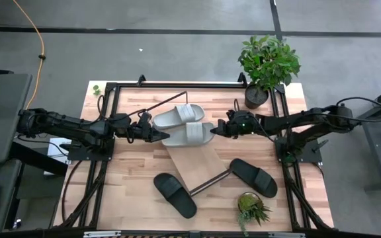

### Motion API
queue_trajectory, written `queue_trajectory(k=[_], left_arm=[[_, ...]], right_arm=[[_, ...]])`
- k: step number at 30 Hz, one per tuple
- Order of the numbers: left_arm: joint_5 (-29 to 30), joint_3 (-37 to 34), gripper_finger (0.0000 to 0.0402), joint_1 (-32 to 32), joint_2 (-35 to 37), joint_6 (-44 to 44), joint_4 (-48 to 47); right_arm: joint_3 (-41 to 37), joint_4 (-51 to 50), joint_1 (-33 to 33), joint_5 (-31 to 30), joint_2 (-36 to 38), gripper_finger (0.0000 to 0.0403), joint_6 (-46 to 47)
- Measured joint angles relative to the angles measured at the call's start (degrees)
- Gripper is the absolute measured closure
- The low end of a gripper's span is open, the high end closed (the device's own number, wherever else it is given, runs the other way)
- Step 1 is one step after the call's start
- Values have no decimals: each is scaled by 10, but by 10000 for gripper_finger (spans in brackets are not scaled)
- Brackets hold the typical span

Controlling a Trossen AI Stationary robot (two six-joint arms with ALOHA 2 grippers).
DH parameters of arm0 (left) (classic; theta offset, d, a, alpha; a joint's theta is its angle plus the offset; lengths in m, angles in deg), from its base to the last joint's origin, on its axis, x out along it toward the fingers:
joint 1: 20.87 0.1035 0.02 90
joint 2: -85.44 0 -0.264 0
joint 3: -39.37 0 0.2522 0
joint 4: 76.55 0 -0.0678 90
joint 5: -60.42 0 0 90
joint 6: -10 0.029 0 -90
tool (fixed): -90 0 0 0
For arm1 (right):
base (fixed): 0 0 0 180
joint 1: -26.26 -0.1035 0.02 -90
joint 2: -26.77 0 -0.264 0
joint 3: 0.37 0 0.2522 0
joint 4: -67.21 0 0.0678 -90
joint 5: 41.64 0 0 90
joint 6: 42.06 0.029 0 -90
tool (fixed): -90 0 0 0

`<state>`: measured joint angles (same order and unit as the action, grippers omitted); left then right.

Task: Pick and place slides into the shelf
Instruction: Put the gray slipper on the shelf

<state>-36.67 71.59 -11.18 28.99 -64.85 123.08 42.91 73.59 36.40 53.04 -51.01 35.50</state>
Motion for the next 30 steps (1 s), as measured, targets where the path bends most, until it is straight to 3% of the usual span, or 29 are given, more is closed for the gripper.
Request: queue_trajectory(k=[11, 30], left_arm=[[0, 0, 289, 0, 0, 1, -4], [2, 0, 289, 0, 0, 3, -5]], right_arm=[[1, 32, 29, 29, -42, 389, -4], [6, 40, 64, 65, -48, 389, -11]])
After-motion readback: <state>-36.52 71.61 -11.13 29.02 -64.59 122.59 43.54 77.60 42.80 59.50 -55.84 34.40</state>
